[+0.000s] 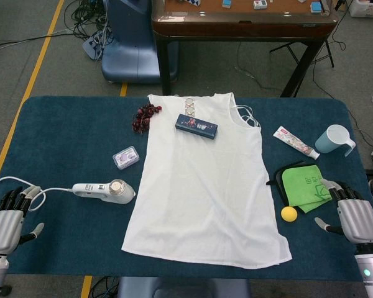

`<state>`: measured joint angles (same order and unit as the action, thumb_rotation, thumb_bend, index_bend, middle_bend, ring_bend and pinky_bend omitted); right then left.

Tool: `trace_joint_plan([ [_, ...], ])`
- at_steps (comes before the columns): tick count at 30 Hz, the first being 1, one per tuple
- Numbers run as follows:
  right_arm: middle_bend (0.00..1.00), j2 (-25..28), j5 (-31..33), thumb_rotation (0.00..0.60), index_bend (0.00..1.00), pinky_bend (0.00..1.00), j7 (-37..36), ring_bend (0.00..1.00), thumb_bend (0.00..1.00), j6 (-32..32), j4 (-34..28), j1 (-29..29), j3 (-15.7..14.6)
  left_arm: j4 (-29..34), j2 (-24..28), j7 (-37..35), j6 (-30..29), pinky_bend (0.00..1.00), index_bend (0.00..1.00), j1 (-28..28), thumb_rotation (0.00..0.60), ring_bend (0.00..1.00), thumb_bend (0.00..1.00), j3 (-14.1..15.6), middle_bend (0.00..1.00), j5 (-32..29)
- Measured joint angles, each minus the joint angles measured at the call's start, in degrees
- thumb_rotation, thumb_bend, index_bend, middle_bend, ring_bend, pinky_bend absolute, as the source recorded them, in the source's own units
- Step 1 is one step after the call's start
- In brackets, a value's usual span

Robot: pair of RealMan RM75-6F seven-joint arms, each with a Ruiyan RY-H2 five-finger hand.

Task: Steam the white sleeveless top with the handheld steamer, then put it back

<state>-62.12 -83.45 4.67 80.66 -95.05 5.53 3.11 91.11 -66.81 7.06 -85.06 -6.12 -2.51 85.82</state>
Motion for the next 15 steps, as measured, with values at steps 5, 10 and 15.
trace_joint_plan([
  [5, 0.21, 0.11, -0.19, 0.6, 0.14, 0.27, -0.16, 0.15, 0.11, 0.19, -0.02, 0.04, 0.09, -0.07, 0.0, -0.1, 0.02, 0.06, 0.11, -0.04, 0.6, 0.07, 0.2, 0.02, 0.13, 0.08],
  [10, 0.21, 0.79, -0.9, 0.6, 0.14, 0.27, -0.68, 0.15, 0.11, 1.15, -0.62, 0.25, 0.74, -0.04, 0.39, -0.71, 0.54, 0.06, 0.11, -0.36, 0.6, 0.07, 0.2, -0.01, 0.13, 0.18],
  [15, 0.21, 2.38, -0.54, 0.6, 0.14, 0.27, -0.61, 0.15, 0.11, 2.5, -1.77, 0.72, 2.75, 0.35, 1.23, -1.45, 1.7, 0.06, 0.11, -1.62, 0.6, 0.07, 0.2, -0.41, 0.13, 0.75],
])
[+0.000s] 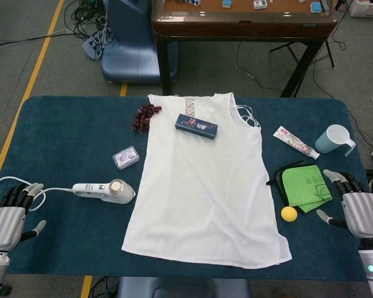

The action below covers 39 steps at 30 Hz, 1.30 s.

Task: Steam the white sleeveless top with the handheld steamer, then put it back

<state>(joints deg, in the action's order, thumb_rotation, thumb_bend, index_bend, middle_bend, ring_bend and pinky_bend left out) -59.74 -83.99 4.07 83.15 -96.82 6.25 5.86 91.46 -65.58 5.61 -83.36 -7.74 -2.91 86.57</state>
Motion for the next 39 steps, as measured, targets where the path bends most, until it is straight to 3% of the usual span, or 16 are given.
trace_joint_plan([
  [12, 0.21, 3.78, 1.17, 0.6, 0.14, 0.27, 3.38, 0.15, 0.11, 2.62, -3.73, 2.19, 4.83, 3.71, 1.54, 2.81, 10.03, 0.06, 0.1, -6.88, 0.6, 0.07, 0.2, -1.44, 0.13, -1.44],
  [28, 0.21, 4.71, 1.91, 0.6, 0.14, 0.27, 1.4, 0.15, 0.11, 2.34, -3.42, 1.54, 3.97, 3.28, -6.6, 13.46, 19.01, 0.06, 0.01, -15.26, 0.6, 0.07, 0.2, -4.35, 0.1, -9.28],
  [39, 0.21, 5.13, 1.69, 0.6, 0.14, 0.27, -0.39, 0.15, 0.11, 2.85, -2.62, 0.75, 3.31, -0.96, -12.17, 18.04, 21.65, 0.06, 0.0, -19.08, 0.6, 0.07, 0.2, -5.62, 0.1, -15.24],
])
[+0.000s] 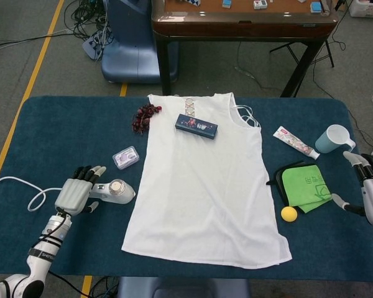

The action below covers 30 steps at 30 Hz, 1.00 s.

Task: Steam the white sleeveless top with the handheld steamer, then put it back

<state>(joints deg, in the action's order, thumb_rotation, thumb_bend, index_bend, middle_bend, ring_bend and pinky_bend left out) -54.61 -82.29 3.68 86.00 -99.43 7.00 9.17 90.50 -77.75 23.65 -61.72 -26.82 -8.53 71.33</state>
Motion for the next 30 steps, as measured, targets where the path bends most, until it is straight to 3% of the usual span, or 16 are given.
trace_joint_plan([
  [20, 0.21, 0.07, 0.08, 0.6, 0.14, 0.27, -0.58, 0.15, 0.11, 0.91, 0.27, -0.84, -0.35, -14.5, -8.04, -2.67, 2.83, 0.07, 0.06, -5.11, 0.6, 0.1, 0.2, -2.62, 0.1, -5.29],
  [30, 0.22, -0.04, 0.47, 0.6, 0.14, 0.27, -0.21, 0.15, 0.11, 0.83, 0.07, -0.94, -0.38, -20.86, -10.45, -6.73, 3.41, 0.12, 0.16, -6.44, 0.6, 0.18, 0.2, -2.62, 0.18, -4.53],
])
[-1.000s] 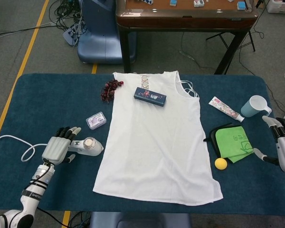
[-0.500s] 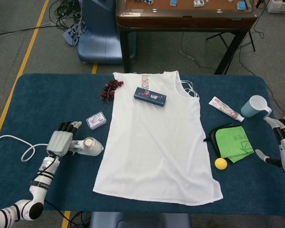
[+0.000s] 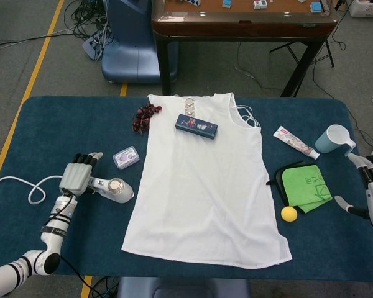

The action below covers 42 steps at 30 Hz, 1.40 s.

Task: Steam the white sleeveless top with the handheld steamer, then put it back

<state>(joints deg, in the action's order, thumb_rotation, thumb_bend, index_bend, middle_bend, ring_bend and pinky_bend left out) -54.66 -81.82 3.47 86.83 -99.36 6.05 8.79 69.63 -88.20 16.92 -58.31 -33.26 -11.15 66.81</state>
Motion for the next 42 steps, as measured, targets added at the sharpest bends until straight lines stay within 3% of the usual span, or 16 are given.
trace_joint_plan([
  [9, 0.22, -0.1, 0.26, 0.6, 0.14, 0.27, -0.37, 0.15, 0.11, -0.22, 0.2, -0.21, -0.21, -4.06, -2.66, 1.12, -2.02, 0.17, 0.32, -0.56, 0.6, 0.25, 0.2, 1.89, 0.27, 3.5],
  [20, 0.21, -0.12, 0.75, 0.6, 0.14, 0.27, -1.44, 0.15, 0.11, -0.27, 0.9, -0.71, -0.41, -3.89, -3.24, 3.31, -1.66, 0.19, 0.51, -1.0, 0.6, 0.33, 0.2, 2.0, 0.37, 2.76],
  [26, 0.21, -0.16, 0.95, 0.6, 0.14, 0.27, -1.69, 0.15, 0.11, -0.71, 1.1, -0.7, -0.52, -3.59, -3.36, 3.0, -2.21, 0.32, 0.58, -0.78, 0.6, 0.42, 0.2, 2.5, 0.49, 3.38],
  [33, 0.22, -0.14, 1.07, 0.6, 0.14, 0.27, -1.57, 0.15, 0.11, -0.81, 1.01, -0.79, -0.58, -5.67, -4.13, 1.01, -2.58, 0.53, 0.67, -0.95, 0.6, 0.51, 0.2, 2.61, 0.61, 4.49],
  [42, 0.21, -0.08, 1.15, 0.6, 0.14, 0.27, -1.23, 0.15, 0.11, -1.02, 0.67, -0.72, -0.56, -8.37, -4.97, -6.24, -1.82, 0.62, 0.75, -1.17, 0.6, 0.57, 0.2, 2.83, 0.68, 6.22],
])
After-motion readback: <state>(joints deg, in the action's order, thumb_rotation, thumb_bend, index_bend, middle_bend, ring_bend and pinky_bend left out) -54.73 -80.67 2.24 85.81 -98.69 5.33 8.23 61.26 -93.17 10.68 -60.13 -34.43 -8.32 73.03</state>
